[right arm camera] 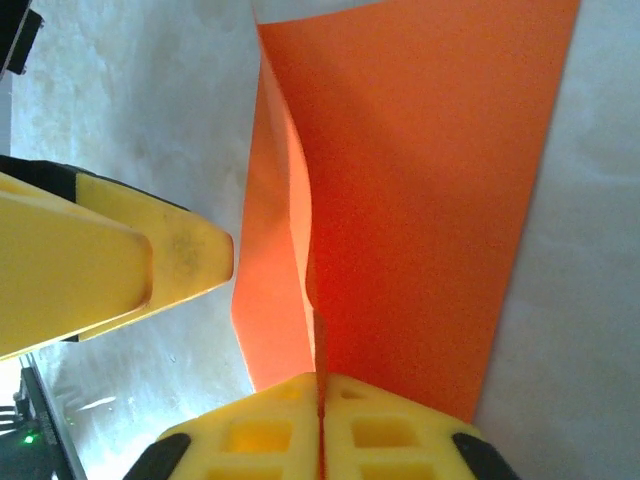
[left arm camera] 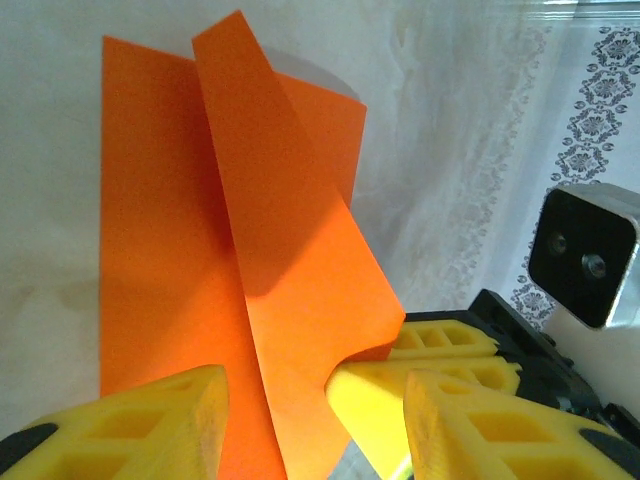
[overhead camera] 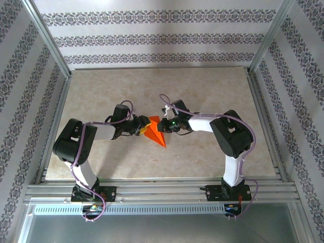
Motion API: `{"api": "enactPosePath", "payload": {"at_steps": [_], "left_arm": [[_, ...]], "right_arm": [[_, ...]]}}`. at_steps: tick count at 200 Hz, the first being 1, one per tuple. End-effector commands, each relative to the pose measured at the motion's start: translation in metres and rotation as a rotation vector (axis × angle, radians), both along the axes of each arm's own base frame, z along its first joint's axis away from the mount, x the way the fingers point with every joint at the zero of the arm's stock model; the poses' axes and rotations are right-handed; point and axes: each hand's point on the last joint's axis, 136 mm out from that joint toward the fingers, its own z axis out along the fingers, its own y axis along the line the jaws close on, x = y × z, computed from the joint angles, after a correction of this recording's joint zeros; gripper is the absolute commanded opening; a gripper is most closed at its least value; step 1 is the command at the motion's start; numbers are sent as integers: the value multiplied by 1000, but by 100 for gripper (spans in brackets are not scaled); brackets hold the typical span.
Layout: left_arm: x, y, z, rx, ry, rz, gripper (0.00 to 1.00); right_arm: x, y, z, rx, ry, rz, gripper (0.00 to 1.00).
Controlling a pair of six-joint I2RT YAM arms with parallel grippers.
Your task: Fold a paper plane with a square sheet of paper (pick it up from the middle)
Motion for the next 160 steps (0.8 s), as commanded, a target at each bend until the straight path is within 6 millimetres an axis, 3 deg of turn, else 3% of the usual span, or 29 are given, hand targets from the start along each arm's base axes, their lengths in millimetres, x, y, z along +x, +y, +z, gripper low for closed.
{"api": "enactPosePath", "payload": {"at_steps": [1, 81, 119, 160], "left_arm": [[1, -9, 20, -40, -61, -28, 50], [-17, -17, 101, -179, -315, -121, 62], [-24, -13, 102, -159, -348, -129, 64], [-22, -16, 114, -181, -404, -140, 61]], "right_arm": [[10, 3, 18, 80, -55, 17, 3], [8, 7, 92, 348, -114, 47, 1], [6, 10, 117, 442, -103, 64, 2], [3, 11, 127, 499, -87, 78, 2]]}}
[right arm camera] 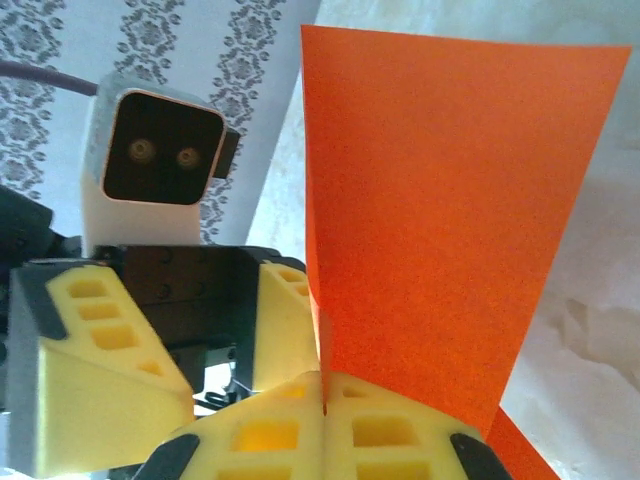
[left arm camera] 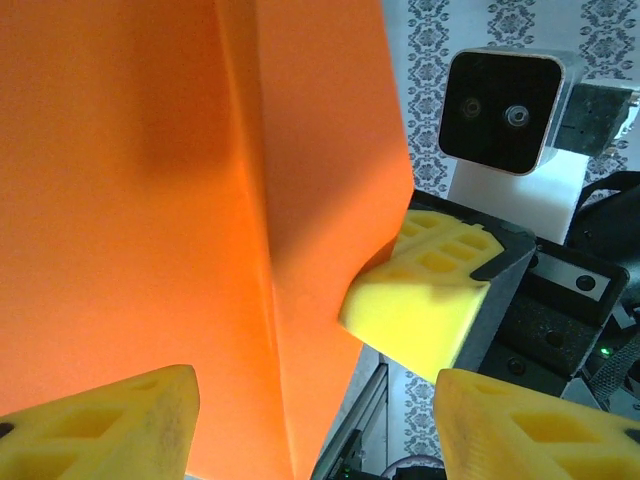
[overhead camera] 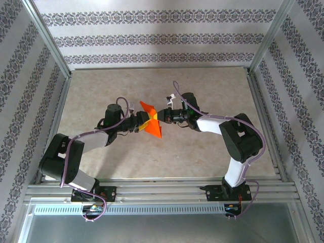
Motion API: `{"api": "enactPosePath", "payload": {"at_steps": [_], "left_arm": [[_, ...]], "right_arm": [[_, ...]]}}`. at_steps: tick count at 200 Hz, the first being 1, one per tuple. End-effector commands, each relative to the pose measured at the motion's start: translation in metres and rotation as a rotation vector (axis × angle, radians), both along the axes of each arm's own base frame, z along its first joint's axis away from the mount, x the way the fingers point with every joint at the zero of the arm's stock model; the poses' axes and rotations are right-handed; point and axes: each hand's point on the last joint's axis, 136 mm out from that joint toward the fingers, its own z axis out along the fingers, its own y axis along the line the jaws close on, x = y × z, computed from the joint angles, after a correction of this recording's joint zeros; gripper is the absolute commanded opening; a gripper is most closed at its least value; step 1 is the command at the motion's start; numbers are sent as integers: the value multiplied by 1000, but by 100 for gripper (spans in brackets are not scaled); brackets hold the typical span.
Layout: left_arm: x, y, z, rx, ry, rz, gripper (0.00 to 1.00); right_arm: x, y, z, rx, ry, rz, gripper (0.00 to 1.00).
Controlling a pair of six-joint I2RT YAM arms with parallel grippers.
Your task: Fold a paper plane with a square sheet of paper (pick it up from the middle)
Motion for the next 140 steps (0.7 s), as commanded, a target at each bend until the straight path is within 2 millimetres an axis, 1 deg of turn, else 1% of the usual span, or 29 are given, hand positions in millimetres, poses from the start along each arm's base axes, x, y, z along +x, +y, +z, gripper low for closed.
{"api": "enactPosePath", "payload": {"at_steps": [1, 23, 43, 69, 73, 97, 140], "left_arm": [[-1, -8, 27, -35, -129, -42, 61], [2, -9, 33, -55, -156, -44, 53], [5, -11, 39, -74, -180, -45, 47], [7, -12, 42, -88, -194, -47, 44], [7, -12, 42, -88, -197, -48, 44], [7, -12, 44, -87, -207, -49, 40], [8, -11, 46, -76, -226, -40, 32]], "right_arm": [[-4, 0, 24, 82, -30, 34, 2], [-5, 1, 28, 107, -21, 43, 3], [-7, 2, 31, 130, -14, 58, 3], [-7, 1, 30, 144, 13, 60, 3], [-7, 2, 33, 154, -4, 62, 3], [-6, 0, 34, 167, 2, 62, 3], [-3, -3, 34, 191, 13, 57, 3]]}}
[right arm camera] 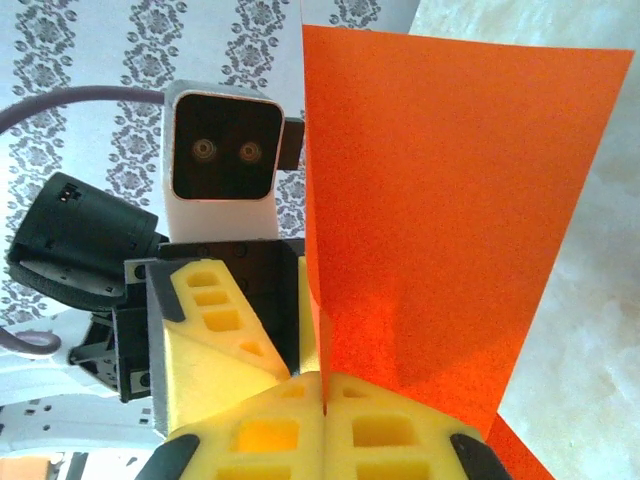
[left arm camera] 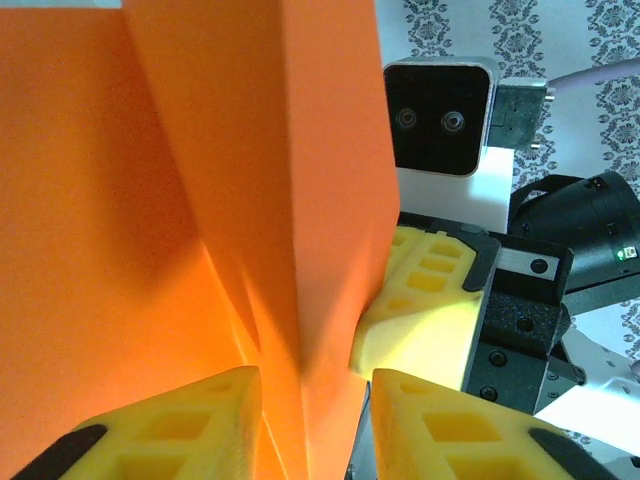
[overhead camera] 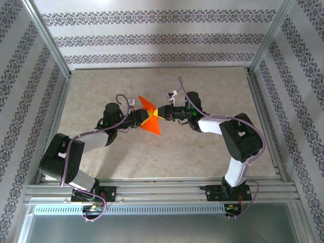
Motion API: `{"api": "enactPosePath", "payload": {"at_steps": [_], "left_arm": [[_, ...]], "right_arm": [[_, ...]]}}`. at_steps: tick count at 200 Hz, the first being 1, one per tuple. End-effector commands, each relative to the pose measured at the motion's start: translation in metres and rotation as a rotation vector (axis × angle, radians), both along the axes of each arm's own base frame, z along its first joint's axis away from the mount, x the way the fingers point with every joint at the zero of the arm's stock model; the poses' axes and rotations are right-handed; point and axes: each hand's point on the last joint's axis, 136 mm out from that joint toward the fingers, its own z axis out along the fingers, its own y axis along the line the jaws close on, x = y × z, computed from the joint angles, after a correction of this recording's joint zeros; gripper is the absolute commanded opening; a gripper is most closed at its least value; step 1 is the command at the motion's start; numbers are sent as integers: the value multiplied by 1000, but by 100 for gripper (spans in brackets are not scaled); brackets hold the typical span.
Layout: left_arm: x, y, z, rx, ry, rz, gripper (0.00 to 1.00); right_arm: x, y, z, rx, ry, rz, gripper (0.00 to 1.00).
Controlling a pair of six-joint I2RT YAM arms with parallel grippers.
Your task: Fold a paper plane with a square sheet of paper (pick it up from the middle)
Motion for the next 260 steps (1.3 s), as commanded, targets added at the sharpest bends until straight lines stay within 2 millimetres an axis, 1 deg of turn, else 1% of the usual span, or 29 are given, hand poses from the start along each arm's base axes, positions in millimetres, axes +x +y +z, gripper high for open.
{"api": "enactPosePath", "payload": {"at_steps": [1, 46, 105, 133, 202, 260], "left_arm": [[1, -5, 16, -16, -79, -20, 32], [5, -8, 20, -23, -93, -30, 29], [5, -8, 21, -22, -97, -30, 20], [5, -8, 19, -19, -97, -28, 17], [5, -7, 18, -21, -97, -24, 19], [8, -6, 15, -14, -88, -13, 16]], "right_arm": [[-2, -2, -1, 32, -7, 25, 3], [-3, -1, -1, 41, 2, 34, 3], [-2, -1, -4, 41, 11, 30, 4], [-1, -2, -6, 39, 19, 23, 5], [3, -4, -11, 37, 40, 7, 5], [3, -5, -10, 39, 40, 7, 6]]}}
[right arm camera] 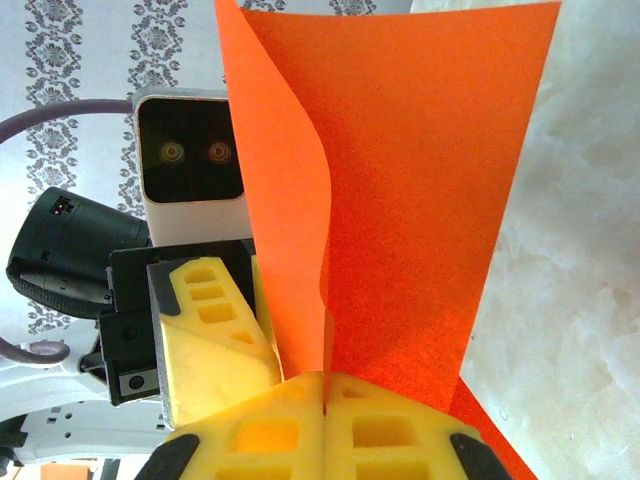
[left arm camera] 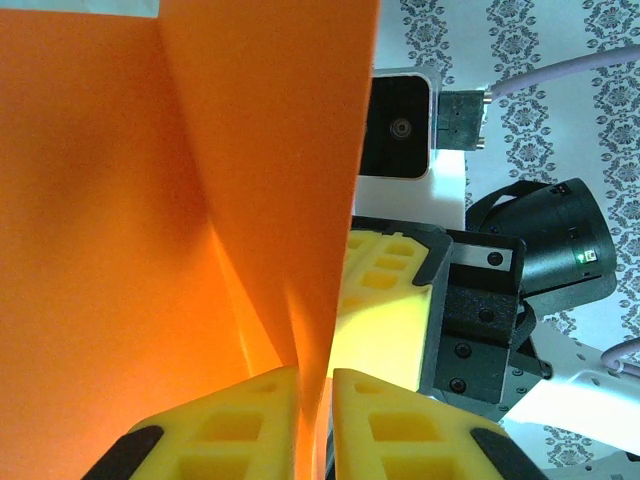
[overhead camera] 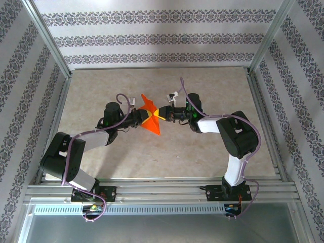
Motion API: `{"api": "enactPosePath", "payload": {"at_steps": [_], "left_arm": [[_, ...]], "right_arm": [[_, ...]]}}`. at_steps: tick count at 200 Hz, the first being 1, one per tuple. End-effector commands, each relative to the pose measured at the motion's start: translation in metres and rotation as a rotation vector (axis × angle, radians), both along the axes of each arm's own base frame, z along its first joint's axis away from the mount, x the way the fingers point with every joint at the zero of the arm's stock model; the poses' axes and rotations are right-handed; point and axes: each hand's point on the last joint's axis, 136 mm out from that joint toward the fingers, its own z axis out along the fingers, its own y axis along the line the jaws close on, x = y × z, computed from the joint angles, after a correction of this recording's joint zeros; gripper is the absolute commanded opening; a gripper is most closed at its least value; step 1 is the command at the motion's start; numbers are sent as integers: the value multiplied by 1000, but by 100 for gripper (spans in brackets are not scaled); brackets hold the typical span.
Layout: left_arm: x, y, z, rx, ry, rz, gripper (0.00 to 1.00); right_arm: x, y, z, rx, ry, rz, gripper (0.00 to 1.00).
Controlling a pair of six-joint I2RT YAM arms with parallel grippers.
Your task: Fold a paper plane with a square sheet of paper (pick it up from the middle)
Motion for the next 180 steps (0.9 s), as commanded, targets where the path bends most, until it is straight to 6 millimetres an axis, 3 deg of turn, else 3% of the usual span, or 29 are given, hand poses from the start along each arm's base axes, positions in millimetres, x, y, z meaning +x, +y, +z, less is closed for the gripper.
{"api": "enactPosePath", "payload": {"at_steps": [1, 55, 85, 117, 146, 180], "left_arm": [[4, -5, 14, -11, -78, -14, 16], [8, -6, 11, -3, -55, -7, 19], [9, -5, 11, -2, -56, -2, 12], [10, -2, 9, 34, -53, 17, 8], [8, 10, -5, 147, 11, 31, 7], [-3, 42, -20, 495, 86, 46, 7]], "right_arm": [[-1, -2, 3, 16, -30, 9, 6], [-2, -1, 4, 17, -35, 17, 6], [-2, -1, 5, 17, -35, 14, 6], [3, -7, 5, 7, -44, -21, 16], [18, -37, 1, -42, -68, -155, 41], [32, -88, -15, -207, -72, -352, 49]]}}
